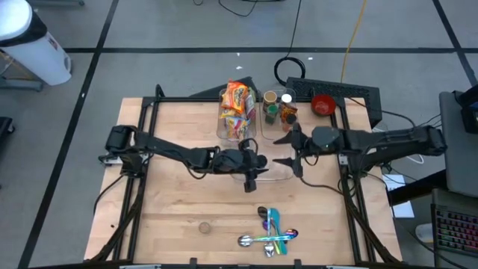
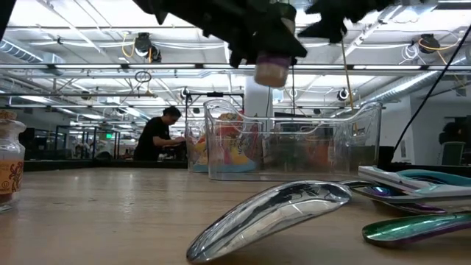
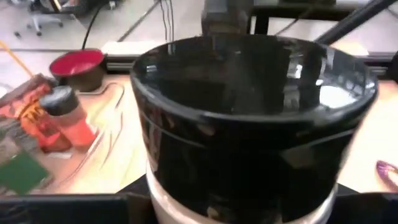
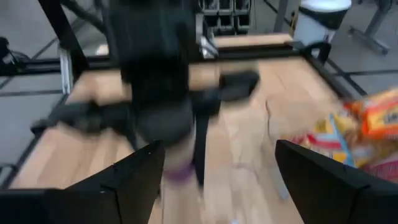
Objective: Pick & Place Food Item
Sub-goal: Put the purple seasoning bottle into the right transparent bin
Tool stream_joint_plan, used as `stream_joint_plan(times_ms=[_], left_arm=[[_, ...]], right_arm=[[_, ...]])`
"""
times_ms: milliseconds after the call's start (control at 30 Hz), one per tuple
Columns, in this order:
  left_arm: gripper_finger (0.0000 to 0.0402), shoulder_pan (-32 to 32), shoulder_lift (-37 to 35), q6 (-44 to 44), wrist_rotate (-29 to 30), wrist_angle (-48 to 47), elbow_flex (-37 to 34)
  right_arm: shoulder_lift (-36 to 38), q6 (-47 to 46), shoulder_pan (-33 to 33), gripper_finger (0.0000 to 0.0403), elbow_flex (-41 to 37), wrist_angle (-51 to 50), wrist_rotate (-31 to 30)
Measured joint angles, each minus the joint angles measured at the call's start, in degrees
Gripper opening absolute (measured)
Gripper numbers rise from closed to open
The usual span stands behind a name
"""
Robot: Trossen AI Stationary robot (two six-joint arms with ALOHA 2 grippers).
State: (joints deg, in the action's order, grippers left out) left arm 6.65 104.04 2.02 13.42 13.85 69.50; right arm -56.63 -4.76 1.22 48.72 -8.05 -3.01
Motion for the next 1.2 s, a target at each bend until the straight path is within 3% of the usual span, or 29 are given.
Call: stream_joint_plan(times_ms=[167, 500, 700, 933, 1200], left_arm=[[0.0159, -0.6, 1.7, 1.4, -0.5, 2.5, -0.1], [0.016, -0.7, 1.3, 1.6, -1.0, 2.2, 0.1], [0.0161, -0.7, 1.3, 1.7, -0.9, 1.9, 0.1], [0.0161, -0.7, 1.4, 1.6, -1.0, 2.1, 0.1], [0.0187, -0.7, 1.4, 2.2, -1.0, 2.1, 0.1]], right_arm=[[-5.5, 1.2, 1.7, 0.0299, 8.6, -6.8, 0.1], [-14.2, 3.9, 3.5, 0.0297, 10.0, -3.6, 3.1], [-14.6, 3.9, 2.9, 0.0275, 10.0, -1.1, 2.9], [-14.1, 3.4, 2.9, 0.0194, 10.1, -1.6, 3.0], [-13.8, 3.3, 2.9, 0.0194, 10.1, -2.7, 3.1]])
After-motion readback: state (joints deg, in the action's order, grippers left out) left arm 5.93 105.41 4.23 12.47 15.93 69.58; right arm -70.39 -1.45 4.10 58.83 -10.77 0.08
